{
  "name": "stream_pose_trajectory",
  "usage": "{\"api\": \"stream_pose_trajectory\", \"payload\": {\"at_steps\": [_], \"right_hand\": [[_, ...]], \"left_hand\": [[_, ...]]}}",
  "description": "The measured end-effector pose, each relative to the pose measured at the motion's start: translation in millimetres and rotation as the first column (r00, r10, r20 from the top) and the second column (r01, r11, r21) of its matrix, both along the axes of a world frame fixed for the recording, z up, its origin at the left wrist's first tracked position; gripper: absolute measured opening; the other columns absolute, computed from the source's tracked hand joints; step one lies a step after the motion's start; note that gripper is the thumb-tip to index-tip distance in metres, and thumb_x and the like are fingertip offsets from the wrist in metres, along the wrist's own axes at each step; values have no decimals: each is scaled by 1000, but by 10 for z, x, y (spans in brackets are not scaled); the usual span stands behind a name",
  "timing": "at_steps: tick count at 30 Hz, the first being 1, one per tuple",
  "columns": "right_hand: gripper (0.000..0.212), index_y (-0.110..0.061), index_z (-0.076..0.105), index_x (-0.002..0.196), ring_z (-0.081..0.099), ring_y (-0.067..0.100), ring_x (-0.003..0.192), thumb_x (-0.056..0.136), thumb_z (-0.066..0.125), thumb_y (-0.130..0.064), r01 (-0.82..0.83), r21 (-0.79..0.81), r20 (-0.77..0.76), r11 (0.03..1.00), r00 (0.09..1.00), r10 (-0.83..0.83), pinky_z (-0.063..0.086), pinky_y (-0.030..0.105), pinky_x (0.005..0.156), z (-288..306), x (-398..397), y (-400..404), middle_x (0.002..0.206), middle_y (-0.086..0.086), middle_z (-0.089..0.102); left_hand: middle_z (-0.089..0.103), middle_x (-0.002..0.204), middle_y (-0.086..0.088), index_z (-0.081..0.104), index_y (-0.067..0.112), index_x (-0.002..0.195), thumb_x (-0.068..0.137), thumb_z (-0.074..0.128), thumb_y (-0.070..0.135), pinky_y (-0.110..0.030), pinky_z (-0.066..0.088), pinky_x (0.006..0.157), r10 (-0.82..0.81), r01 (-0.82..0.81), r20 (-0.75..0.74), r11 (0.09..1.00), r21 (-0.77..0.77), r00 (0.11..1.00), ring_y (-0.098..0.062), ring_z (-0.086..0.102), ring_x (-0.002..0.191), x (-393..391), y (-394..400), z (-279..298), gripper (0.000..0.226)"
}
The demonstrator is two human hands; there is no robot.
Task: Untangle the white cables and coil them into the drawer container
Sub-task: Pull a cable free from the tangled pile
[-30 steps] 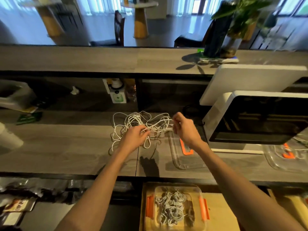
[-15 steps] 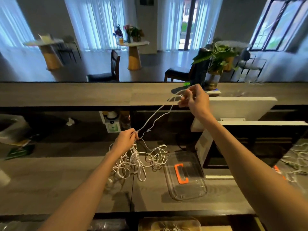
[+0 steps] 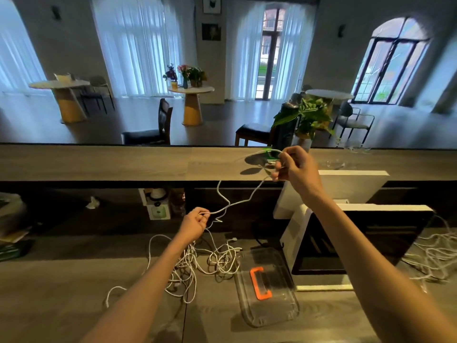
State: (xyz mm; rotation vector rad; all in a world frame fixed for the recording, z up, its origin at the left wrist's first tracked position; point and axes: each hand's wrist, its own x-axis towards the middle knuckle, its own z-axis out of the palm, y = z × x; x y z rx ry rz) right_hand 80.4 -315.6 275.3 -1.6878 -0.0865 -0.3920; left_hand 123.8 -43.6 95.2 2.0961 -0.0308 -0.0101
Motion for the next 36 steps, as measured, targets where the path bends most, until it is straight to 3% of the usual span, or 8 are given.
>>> {"api": "stream_pose_trajectory", "payload": {"at_steps": [5,9,12,17,22,27,32,36], "right_hand": [[15,-1,56,114,65,20,61,109,47,-11,-66,3,-10,998,998,66,61,35,64,43,-107,-35,72,6,61],[15,-1,58,111,62,17,59,108,48,-13,-118,35,-19,992,993,118,57,28,58,124,-206,-129,71,6,59],[17,-1,59,113,62,17,58,107,50,-14,-84,-2,-52,996,995,84,56,27,55,117,-221,-255,71,5,60],[12,-16,53,118,59,12,49,107,53,-16,96,-215,-106,972,987,-121,49,25,47,-158,-195,-377,73,6,67],[32,-32,63,119,63,8,59,106,50,-6,-25,-382,-87,924,996,-9,53,28,59,-320,-101,-260,83,7,69],[54,-39,36,154,63,6,73,104,56,-36,-76,-565,-3,822,996,90,51,21,65,-207,53,0,86,-12,61],[19,-20,68,117,60,6,74,103,59,-31,-22,-699,0,715,999,32,47,24,65,-258,185,53,85,-8,63],[27,-15,70,117,69,14,78,105,55,-34,-29,-639,-28,768,1000,14,62,30,65,-301,192,22,92,3,69]], "left_hand": [[54,63,0,45,11,146,88,77,14,-12,45,64,-146,152,-83,985,81,986,-5,52,58,156,-404,-107,66],[72,109,-17,65,16,127,92,73,21,-34,53,91,-123,137,-81,967,216,989,-31,69,105,232,-493,-237,36],[71,104,-14,74,13,95,95,63,7,-35,54,89,-108,105,0,962,254,994,-26,67,97,193,-489,-214,12],[59,103,-4,71,18,86,99,56,7,-36,52,83,-19,-24,272,988,153,962,-20,58,94,260,-481,282,23],[68,74,4,71,22,88,103,55,19,-23,48,59,-132,119,343,991,58,930,-4,59,62,359,-523,1090,22],[67,91,13,74,24,102,102,56,22,-23,45,67,-416,319,294,891,324,861,-7,59,77,312,-630,1556,18],[69,91,8,73,32,99,100,60,27,-27,49,74,-535,412,247,812,413,808,-15,63,84,245,-633,1653,14],[68,88,8,71,25,97,103,54,26,-25,50,80,-536,433,177,802,410,825,-8,63,84,231,-492,1397,18]]}}
